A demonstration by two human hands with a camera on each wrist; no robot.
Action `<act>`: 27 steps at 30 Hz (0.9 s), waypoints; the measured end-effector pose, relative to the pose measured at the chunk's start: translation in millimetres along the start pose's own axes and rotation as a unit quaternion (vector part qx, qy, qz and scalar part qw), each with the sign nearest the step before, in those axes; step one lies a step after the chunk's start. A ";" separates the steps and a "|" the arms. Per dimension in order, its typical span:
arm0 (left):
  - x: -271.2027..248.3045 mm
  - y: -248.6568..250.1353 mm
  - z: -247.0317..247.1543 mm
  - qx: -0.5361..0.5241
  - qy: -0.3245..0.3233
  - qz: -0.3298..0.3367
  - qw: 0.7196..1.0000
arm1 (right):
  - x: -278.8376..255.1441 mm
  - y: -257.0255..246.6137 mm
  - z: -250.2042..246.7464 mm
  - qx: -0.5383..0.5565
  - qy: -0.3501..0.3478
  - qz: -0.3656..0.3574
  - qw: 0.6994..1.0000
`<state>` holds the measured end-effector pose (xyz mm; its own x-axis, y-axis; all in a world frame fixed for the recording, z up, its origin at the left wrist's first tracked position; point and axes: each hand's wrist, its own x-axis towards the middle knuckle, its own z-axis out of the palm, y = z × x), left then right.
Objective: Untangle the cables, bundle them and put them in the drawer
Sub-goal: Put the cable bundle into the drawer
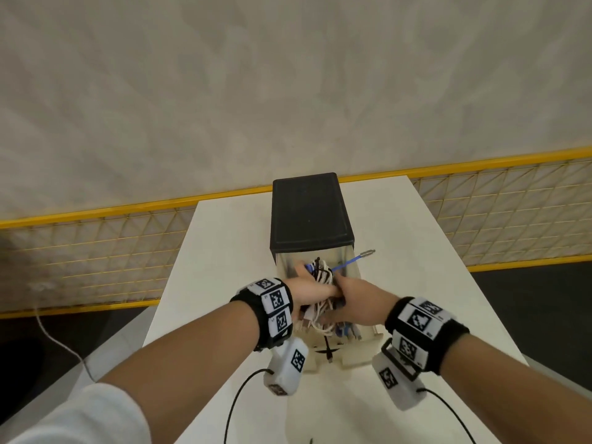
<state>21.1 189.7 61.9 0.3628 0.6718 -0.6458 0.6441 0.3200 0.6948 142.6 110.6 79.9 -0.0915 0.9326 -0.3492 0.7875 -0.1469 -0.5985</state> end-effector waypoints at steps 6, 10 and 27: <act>14.2 -5.1 -15.0 -0.058 -0.021 -0.062 0.996 | 16.4 -11.6 -2.3 -0.112 0.014 0.009 0.994; -11.6 -1.4 -34.7 0.060 -0.025 0.033 0.997 | 4.9 -21.3 -4.0 -0.098 0.023 -0.088 0.991; -49.7 -21.2 -32.3 0.316 -0.092 0.245 0.912 | -13.6 10.8 10.7 -0.290 -0.019 -0.129 0.948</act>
<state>-32.3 171.1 89.5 0.7815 0.4877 -0.3891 0.6118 -0.4769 0.6311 145.8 92.8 70.4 -0.3388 0.8991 -0.2771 0.9380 0.2997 -0.1744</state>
